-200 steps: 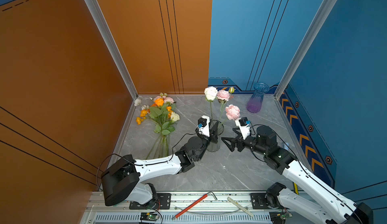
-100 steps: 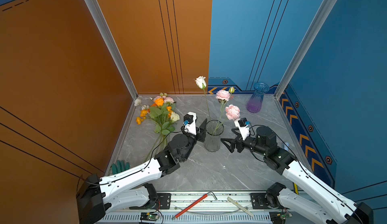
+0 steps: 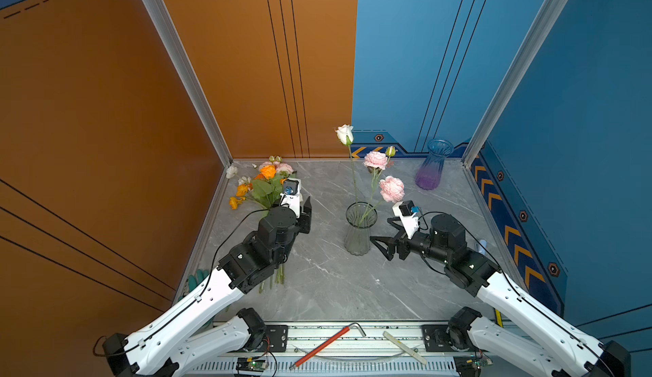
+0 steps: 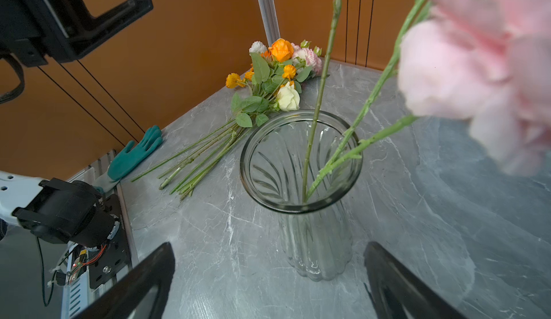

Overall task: Arrange flowers in a vase
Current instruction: Pick up the flower from the flowers.

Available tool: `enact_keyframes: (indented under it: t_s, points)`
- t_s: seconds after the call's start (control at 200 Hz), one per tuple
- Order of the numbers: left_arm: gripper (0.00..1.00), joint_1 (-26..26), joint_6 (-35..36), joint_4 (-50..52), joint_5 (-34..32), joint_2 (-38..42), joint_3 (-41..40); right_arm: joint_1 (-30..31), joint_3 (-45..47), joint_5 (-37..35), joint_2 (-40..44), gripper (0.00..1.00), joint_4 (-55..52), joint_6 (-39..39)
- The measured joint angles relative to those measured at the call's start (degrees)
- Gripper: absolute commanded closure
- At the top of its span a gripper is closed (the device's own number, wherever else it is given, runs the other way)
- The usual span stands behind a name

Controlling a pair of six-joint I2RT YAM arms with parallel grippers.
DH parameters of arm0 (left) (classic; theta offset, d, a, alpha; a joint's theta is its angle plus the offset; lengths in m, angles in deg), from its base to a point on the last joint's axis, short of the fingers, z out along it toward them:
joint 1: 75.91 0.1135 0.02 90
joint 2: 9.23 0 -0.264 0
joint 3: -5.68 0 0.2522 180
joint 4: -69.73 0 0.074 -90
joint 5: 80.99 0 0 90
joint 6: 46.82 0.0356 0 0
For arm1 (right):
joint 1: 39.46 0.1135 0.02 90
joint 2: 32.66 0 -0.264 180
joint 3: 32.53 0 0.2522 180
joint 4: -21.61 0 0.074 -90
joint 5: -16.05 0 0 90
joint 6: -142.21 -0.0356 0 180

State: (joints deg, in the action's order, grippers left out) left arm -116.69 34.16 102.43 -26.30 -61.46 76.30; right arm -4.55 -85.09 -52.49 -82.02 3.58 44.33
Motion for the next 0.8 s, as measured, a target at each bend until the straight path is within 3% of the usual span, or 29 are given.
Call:
enact_keyframes:
  t_s: [0.16,0.27,0.471,0.796]
  points:
    - [0.53,19.78,-3.80,10.60,7.45,-4.61,0.07,1.55,0.00,-0.02,0.26,0.00,-0.04,0.55]
    - [0.60,27.41,-4.09,14.91,13.51,-10.67,-1.66,1.84,-0.02,-0.02,-0.92,0.00,-0.02,0.63]
    - [0.67,34.10,-1.84,17.79,20.24,-23.89,-1.92,2.23,-0.02,0.11,-2.80,0.00,-0.04,0.87]
    - [0.68,37.81,4.02,17.97,22.58,-35.71,0.42,2.97,-0.02,1.51,-1.53,0.00,0.00,1.75]
